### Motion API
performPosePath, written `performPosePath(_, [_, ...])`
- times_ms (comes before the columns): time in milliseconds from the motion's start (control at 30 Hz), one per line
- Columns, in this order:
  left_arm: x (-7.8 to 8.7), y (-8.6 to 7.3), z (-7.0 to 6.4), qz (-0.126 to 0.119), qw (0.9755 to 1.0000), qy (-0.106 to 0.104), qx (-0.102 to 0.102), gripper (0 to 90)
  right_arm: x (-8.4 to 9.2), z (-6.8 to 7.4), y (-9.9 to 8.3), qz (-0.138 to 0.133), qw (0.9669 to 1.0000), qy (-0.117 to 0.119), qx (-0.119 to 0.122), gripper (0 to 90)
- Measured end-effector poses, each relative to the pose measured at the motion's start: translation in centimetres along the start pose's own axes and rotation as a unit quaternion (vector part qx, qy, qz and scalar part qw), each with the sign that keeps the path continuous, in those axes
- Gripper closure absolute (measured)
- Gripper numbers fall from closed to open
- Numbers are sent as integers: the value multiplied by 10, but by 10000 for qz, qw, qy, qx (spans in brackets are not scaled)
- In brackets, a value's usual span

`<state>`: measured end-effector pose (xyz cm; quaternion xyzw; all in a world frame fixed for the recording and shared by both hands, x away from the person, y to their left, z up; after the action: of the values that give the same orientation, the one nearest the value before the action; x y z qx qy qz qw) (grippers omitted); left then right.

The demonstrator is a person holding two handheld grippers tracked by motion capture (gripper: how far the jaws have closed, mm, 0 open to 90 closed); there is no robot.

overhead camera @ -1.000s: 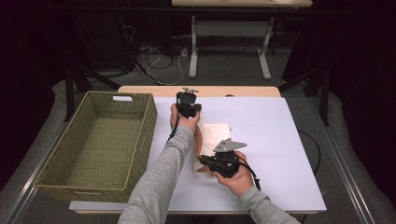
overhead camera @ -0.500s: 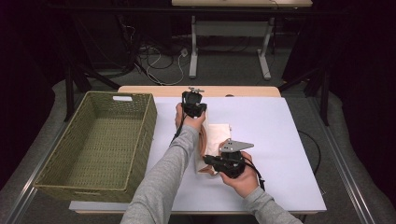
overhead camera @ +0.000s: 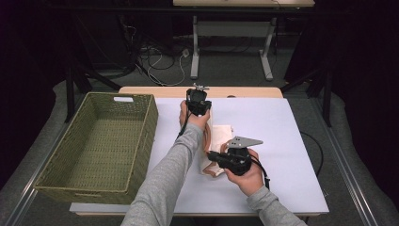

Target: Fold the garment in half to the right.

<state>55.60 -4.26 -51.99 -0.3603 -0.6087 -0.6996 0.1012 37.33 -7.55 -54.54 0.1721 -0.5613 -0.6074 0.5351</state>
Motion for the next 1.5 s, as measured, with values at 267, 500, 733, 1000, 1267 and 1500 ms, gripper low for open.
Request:
performPosePath(267, [-9, -7, -9, 117, 9999, -75, -10, 883, 6, -8, -10, 219, 9996, -157, 26, 878])
performPosePath(500, [-17, -14, -18, 213, 9996, -115, -114, 883, 8, -15, -28, 406, 9989, -231, 4, 878])
performPosePath(733, [-26, -25, -23, 345, 9992, -97, -202, 883, 4, -19, -41, 492, 9984, -229, -154, 878])
performPosePath(1000, [-32, -31, -20, 392, 9990, -30, -199, 882, -1, -26, -53, 652, 9973, -288, -199, 878])
performPosePath(1267, [-35, -36, -17, 412, 9990, -103, -147, 873, -3, -27, -56, 677, 9969, -361, -147, 877])
performPosePath(1500, [-31, -36, -10, 268, 9995, -165, 69, 651, -4, -28, -59, 757, 9963, -376, -166, 874])
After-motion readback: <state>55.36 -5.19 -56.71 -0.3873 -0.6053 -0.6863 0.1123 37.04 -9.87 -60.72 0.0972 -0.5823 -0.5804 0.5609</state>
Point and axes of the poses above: each handheld gripper's, and its own axes: x roughly backward along the jaws, y roughly out of its top, z roughly to its left, the point moved 10 cm from there along -x, roughly forward along the jaws, and after that the axes turned 10 degrees about y, right-handed, at the moved point
